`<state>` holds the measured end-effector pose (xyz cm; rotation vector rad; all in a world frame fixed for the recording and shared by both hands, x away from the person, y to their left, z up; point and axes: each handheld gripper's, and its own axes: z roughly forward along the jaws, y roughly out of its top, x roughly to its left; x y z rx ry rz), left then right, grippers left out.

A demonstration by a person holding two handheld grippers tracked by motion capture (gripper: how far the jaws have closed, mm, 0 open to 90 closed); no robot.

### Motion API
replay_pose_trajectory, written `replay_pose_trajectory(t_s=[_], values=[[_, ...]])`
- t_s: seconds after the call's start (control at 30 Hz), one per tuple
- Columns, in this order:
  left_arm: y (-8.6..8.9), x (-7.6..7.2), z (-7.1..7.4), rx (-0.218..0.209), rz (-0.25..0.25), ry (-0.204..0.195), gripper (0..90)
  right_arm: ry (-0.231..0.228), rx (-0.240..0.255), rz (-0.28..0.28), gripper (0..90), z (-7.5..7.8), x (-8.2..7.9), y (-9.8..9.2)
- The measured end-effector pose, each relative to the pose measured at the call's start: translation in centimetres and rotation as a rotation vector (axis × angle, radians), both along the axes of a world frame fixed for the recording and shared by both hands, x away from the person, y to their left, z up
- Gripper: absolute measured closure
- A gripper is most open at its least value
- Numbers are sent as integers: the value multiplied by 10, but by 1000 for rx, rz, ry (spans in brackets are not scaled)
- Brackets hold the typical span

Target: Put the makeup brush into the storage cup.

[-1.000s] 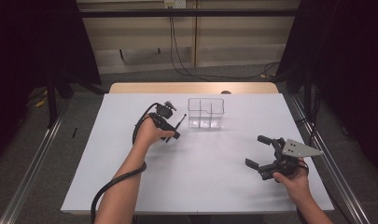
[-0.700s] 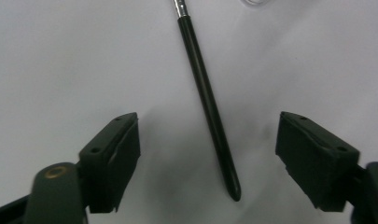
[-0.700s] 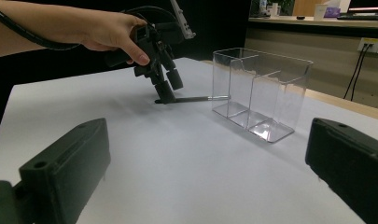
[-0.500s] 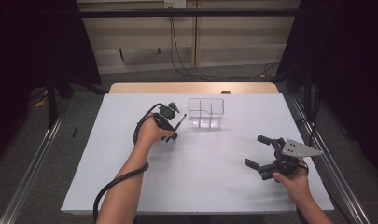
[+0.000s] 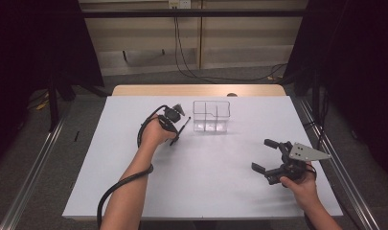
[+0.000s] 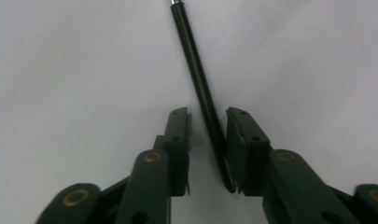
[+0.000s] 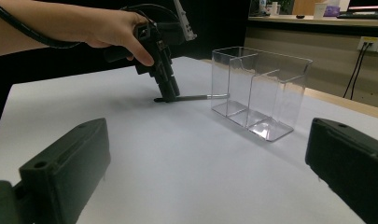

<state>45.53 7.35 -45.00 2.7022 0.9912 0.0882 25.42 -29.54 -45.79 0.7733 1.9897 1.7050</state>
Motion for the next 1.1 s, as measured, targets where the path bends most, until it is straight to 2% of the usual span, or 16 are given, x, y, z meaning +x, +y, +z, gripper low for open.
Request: replay_pose_trajectory(t_s=[0.2,0.47,0.73,0.93,1.1], values=[[-2,1,0,-2,16,32,814,-2,-1,3,0,0,0,1],[-2,4,0,-7,87,57,839,-2,-3,4,0,0,0,1],[-3,4,2,13,111,57,843,2,-2,-2,0,-1,0,-1],[5,2,1,-39,132,48,843,2,-1,-2,0,-1,0,-1],[13,1,1,-94,167,60,843,3,-2,1,0,-1,0,0]])
